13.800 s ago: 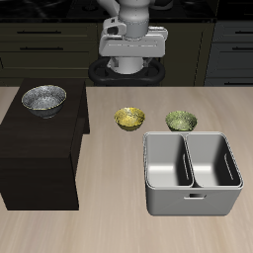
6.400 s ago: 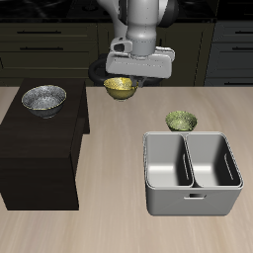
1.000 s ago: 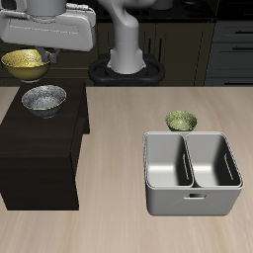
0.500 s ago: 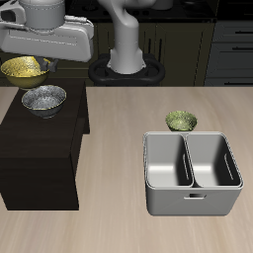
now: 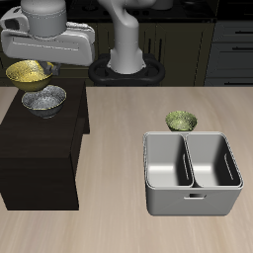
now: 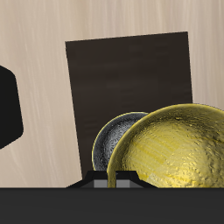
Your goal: Stack the yellow bowl on the black bowl
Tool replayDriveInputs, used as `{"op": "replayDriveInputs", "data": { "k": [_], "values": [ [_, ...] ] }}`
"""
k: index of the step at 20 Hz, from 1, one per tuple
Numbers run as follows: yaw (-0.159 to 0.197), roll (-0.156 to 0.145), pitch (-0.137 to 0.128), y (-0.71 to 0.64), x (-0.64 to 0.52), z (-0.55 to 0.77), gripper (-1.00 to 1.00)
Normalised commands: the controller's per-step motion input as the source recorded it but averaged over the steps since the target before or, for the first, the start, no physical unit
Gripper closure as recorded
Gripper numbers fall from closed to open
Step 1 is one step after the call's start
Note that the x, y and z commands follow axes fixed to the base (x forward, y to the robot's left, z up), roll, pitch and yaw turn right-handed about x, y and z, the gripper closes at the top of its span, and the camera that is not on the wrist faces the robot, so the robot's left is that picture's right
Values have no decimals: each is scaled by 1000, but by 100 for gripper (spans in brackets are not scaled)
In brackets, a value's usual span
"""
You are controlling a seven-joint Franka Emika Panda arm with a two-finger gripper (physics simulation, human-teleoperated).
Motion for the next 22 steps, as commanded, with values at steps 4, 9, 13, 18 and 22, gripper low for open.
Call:
{"op": "replayDriveInputs", "data": {
  "k": [4, 9, 13, 18, 22],
  "values": [
    [12, 24, 3, 119, -43, -129, 100],
    [1, -14, -1, -8, 18, -96, 100],
    [1, -38, 1, -77, 25, -116, 100],
    [15, 12, 44, 41, -5, -332, 100],
    [19, -1, 35, 102, -61, -222, 100]
  ]
}}
